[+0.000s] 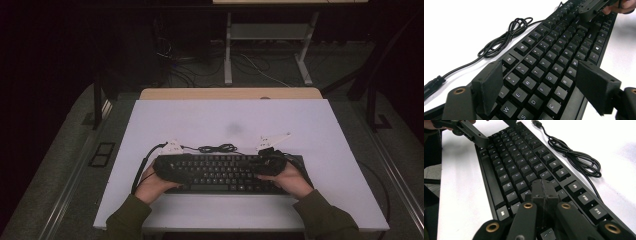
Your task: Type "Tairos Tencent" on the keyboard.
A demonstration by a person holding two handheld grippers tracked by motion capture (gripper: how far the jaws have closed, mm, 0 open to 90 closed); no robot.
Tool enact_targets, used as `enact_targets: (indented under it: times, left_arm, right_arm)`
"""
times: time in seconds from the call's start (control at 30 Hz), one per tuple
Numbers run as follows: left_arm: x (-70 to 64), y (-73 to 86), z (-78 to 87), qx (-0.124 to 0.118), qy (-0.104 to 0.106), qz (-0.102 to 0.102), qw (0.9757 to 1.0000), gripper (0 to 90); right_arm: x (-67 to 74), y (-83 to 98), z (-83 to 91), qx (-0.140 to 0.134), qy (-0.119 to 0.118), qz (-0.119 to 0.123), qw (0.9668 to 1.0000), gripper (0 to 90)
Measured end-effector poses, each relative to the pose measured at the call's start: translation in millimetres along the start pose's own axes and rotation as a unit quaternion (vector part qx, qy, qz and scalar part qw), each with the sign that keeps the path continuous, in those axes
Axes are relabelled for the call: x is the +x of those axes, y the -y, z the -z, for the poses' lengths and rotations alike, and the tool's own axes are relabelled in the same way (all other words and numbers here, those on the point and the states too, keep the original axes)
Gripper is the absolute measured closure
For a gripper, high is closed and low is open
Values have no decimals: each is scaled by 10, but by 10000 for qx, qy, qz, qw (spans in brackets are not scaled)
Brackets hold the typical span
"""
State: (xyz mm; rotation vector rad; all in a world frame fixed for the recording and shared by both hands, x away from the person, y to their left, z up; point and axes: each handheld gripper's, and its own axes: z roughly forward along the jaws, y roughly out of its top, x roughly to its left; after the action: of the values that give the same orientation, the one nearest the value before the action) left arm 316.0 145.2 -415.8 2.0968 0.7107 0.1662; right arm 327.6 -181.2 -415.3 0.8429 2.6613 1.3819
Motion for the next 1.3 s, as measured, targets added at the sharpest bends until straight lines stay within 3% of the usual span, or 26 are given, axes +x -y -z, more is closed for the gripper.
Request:
enact_targets:
  times: [0.57,1.3]
  left_arm:
    - [-1,0,-18,-12,-36,20,10000,190]
    - [6,0,-38,8,-86,30,10000,198]
  right_arm:
    - [22,194,187,62,57,-9,10000,890]
    - [38,358,148,463,24,103,9989,890]
